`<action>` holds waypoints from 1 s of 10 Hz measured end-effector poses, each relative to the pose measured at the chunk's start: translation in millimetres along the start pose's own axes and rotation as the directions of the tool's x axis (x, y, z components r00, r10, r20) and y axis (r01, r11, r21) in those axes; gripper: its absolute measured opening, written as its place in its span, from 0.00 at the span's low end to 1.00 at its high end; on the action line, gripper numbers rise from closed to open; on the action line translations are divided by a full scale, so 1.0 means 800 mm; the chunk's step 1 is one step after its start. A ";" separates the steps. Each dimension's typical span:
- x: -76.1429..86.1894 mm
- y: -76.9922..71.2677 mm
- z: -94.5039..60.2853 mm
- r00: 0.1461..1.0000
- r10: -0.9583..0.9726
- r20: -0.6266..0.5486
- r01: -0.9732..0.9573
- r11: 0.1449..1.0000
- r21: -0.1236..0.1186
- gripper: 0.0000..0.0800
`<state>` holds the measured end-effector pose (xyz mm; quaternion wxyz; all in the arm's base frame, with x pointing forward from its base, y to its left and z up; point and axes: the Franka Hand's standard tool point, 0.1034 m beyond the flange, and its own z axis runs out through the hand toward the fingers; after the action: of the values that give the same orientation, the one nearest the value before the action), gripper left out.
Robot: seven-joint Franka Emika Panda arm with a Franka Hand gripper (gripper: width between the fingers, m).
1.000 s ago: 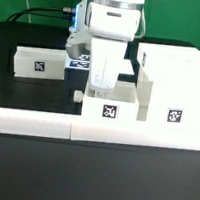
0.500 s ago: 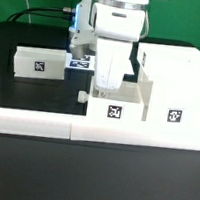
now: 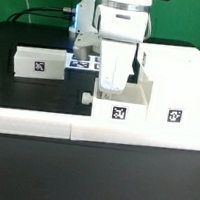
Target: Assemble drawer
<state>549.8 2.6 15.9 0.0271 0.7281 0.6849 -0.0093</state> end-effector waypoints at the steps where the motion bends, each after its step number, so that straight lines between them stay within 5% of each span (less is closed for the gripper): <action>1: -0.001 0.000 0.000 1.000 0.003 0.000 -0.003 1.000 0.001 0.05; 10: 0.003 -0.003 0.003 1.000 -0.027 0.003 0.027 1.000 0.006 0.05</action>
Offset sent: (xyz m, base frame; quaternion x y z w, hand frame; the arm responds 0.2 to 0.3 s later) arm 0.0032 0.0155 -0.0007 0.0083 0.0123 -0.0342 0.9993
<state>547.7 5.0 13.5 0.0259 0.7190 0.6945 -0.0125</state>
